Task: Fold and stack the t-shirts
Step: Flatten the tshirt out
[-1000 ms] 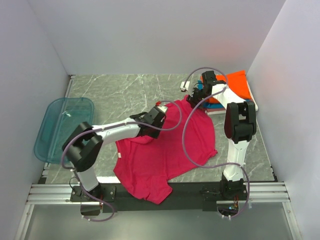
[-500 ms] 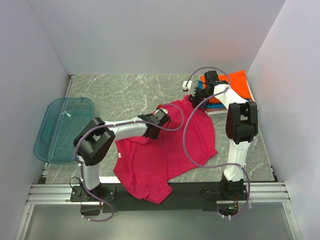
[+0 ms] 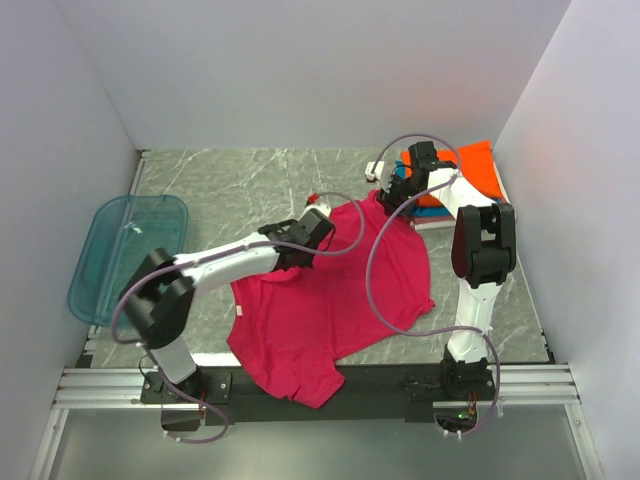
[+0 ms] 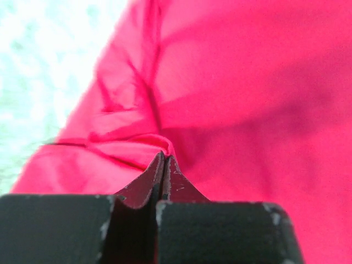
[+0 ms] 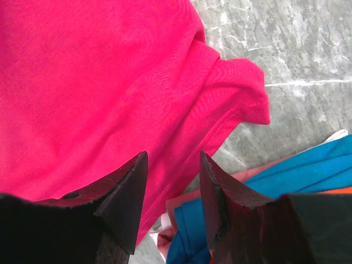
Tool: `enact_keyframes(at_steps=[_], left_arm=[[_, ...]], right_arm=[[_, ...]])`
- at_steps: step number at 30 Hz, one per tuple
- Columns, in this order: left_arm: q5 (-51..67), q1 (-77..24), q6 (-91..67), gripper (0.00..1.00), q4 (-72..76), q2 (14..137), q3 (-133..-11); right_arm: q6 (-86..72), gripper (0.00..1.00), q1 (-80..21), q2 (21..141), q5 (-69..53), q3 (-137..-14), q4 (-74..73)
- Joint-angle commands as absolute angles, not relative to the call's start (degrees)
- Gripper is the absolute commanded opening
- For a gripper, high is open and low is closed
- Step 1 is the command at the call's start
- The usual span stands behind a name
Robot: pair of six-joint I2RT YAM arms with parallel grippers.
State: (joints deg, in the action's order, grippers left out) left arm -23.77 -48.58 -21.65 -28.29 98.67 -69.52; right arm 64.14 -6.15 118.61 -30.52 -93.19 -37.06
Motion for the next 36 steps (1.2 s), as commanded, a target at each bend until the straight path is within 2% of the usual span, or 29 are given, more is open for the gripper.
enact_keyframes(at_steps=[1,7,15,18,25,30,36], left_arm=[[-27.7,-48.6,-20.0,0.0,-27.5,91.9,-72.3],[-29.6,-46.8,-16.5,0.0,-26.1,88.3,-71.0],[-25.2,-43.3,-7.0,0.0,-19.4,81.9,-68.6],[-21.2,-41.1,-2.3,0.0,-16.4,79.0,-67.1],[0.3,-29.9,4.6,0.0,-10.3,71.0,-60.5],[5.3,-25.1,7.1,0.0,-7.2,68.6,-56.4],[5.3,-22.9,6.5,0.0,-6.8,68.5,-54.8]], right_arm=[[63.9,0.49,-5.7,115.7,-32.2,-94.7,-37.4],[63.9,0.49,-5.8,115.6,-32.3,-95.0,-38.0],[64.1,0.49,-5.8,115.4,-32.2,-95.3,-38.5],[64.0,0.49,-5.9,115.7,-32.3,-95.6,-38.9],[67.4,0.49,-6.7,115.8,-34.0,-96.4,-42.4],[69.4,0.49,-7.3,117.2,-34.5,-99.1,-44.3],[58.1,0.5,-7.6,123.2,-30.0,-110.0,-41.8]])
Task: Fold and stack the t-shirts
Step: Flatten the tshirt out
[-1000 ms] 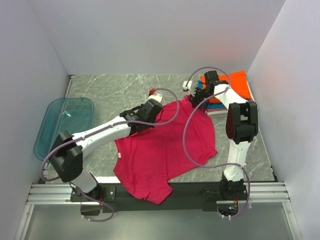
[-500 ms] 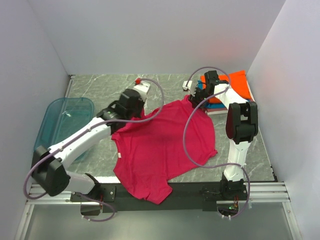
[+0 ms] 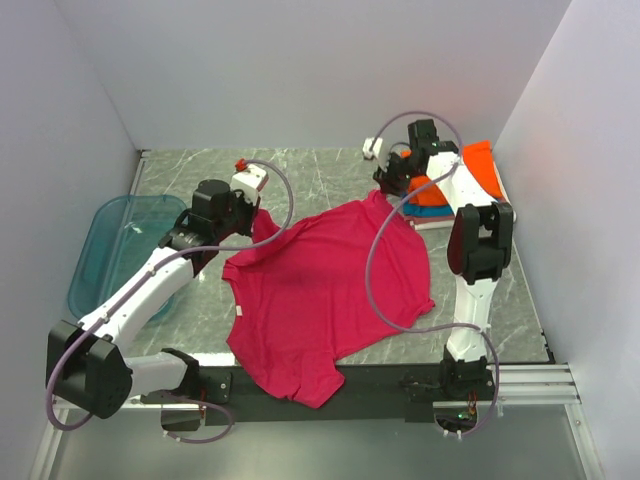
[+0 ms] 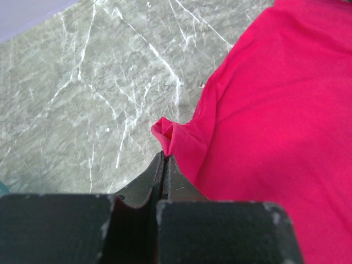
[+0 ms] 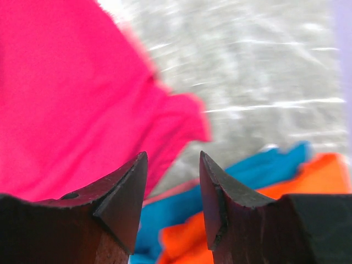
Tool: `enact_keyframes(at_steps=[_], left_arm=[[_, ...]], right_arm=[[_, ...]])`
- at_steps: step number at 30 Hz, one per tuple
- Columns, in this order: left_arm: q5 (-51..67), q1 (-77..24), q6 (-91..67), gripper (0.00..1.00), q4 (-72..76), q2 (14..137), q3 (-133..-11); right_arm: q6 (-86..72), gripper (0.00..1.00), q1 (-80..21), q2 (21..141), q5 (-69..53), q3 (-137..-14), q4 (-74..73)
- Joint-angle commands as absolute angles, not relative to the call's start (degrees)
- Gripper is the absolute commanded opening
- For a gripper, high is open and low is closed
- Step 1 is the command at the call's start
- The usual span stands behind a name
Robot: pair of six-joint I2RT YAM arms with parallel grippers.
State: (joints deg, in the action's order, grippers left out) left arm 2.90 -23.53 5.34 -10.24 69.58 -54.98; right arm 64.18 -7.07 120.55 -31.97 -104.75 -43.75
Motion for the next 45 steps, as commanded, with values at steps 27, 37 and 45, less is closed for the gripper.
enact_keyframes(at_steps=[27,37,45], left_arm=[[2.2,-22.5,8.6,0.0,-5.2,65.0,-49.7],[2.3,-21.9,8.4,0.0,-5.2,65.5,-49.7],[1.1,-21.1,8.1,0.0,-4.3,64.2,-50.1]], right_arm=[[70.6,0.54,-10.5,137.5,-15.9,-124.1,-47.2],[71.0,0.27,-10.5,139.2,-18.3,-125.2,-46.3],[70.7,0.0,-10.5,129.0,-18.7,-117.1,-40.3]])
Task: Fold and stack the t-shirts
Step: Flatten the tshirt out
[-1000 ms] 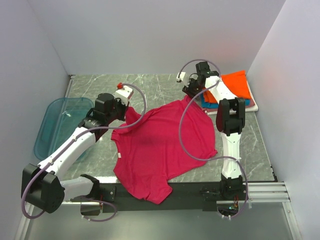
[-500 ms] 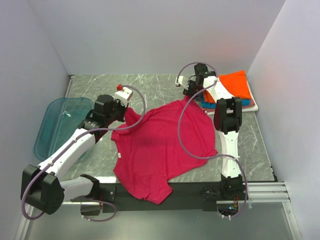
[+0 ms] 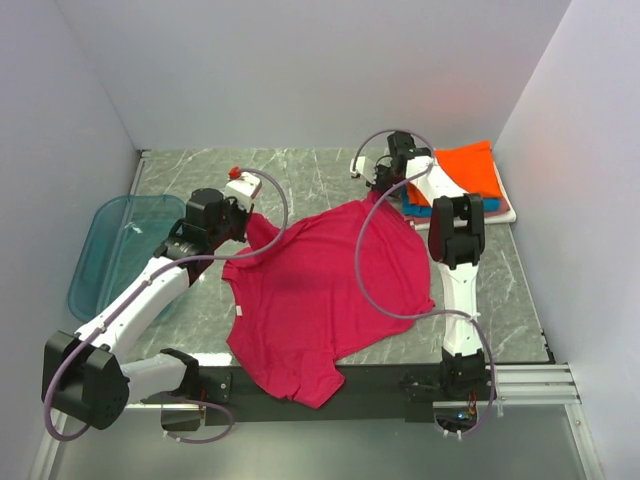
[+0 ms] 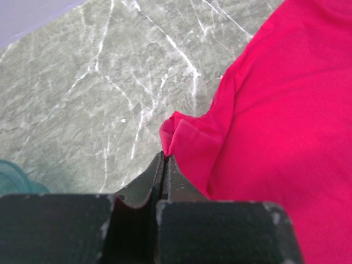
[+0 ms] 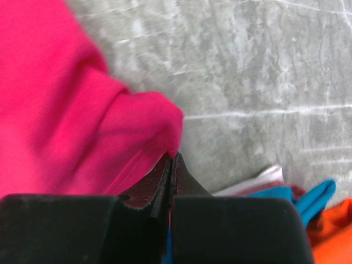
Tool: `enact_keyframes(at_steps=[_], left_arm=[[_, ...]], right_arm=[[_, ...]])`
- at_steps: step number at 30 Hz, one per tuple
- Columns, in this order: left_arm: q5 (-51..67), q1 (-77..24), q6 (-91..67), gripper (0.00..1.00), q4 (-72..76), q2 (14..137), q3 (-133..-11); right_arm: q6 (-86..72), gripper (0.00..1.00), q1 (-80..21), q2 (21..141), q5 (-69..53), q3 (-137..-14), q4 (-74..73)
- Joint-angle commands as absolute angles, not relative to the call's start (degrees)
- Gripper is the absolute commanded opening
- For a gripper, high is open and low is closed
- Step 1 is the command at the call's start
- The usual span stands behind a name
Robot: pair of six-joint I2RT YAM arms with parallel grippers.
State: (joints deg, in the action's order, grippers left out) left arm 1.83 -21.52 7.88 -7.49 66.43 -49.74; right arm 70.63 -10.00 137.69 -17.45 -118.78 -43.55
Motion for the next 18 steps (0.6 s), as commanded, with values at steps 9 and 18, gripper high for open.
enact_keyframes(at_steps=[9,18], left_arm=[[-5.0,-20.5,6.5,0.0,-1.1,55.1,-51.0],[-13.5,-20.4,5.1,0.0,-0.9,44.4,-56.9]], right_arm=[[65.6,0.0,-10.9,110.1,-20.6,-107.1,-36.7],[60.3,0.0,-12.7,92.7,-16.3,-105.0,-39.1]])
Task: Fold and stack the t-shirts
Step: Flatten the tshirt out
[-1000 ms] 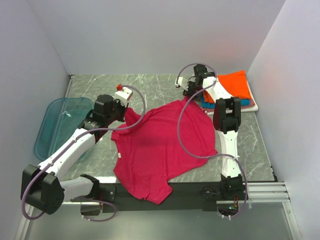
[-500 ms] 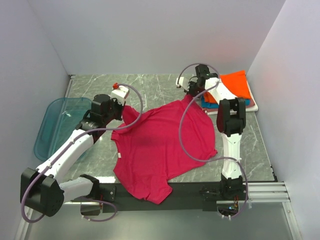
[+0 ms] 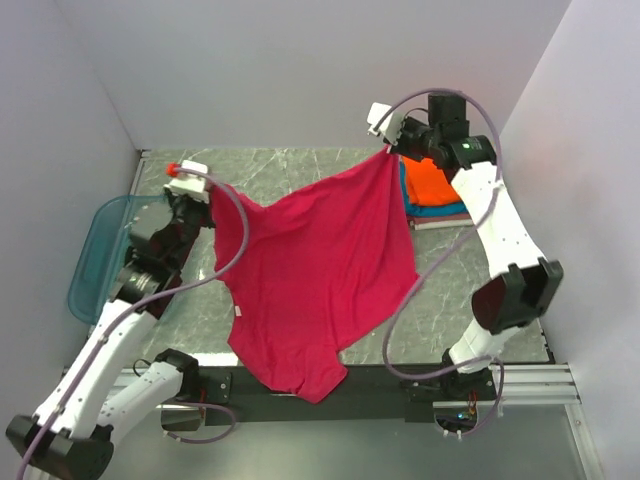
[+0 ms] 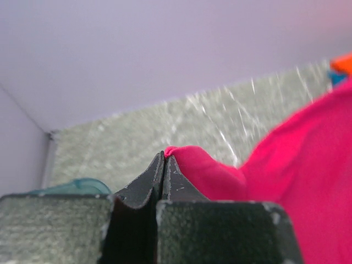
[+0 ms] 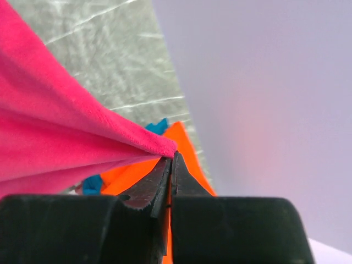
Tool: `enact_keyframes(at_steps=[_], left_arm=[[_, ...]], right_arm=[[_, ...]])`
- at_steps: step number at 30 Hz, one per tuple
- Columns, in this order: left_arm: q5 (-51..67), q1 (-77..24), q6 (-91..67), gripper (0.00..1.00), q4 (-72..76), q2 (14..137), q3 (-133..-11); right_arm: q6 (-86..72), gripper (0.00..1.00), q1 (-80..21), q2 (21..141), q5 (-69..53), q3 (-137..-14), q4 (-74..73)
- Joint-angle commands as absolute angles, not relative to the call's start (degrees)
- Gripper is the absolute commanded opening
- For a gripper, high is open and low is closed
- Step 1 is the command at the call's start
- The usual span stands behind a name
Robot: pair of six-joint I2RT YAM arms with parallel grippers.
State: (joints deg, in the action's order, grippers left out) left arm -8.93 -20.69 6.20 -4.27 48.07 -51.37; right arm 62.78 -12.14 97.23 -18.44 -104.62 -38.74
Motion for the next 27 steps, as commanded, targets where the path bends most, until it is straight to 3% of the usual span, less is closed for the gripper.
enact_keyframes(at_steps=[1,9,17,27], left_arm=[[-14.1,-20.4,5.2,0.0,-1.1,43.5,-58.2],[-12.0,-20.4,1.7,0.01,1.3,36.3,-74.3],[1.2,-20.3,-7.0,0.01,5.4,36.6,-90.5],[9.8,-17.0,-12.0,0.01,7.0,38.6,-99.3]], right_arm=[[60.4,0.0,-12.7,90.5,-15.0,-106.0,-40.1],[62.0,0.0,-12.8,78.5,-11.9,-118.1,-48.8],[57.8,0.0,-12.9,67.5,-10.0,-134.2,-47.6],[56.3,0.0,-12.8,60.5,-8.6,-137.6,-44.8]])
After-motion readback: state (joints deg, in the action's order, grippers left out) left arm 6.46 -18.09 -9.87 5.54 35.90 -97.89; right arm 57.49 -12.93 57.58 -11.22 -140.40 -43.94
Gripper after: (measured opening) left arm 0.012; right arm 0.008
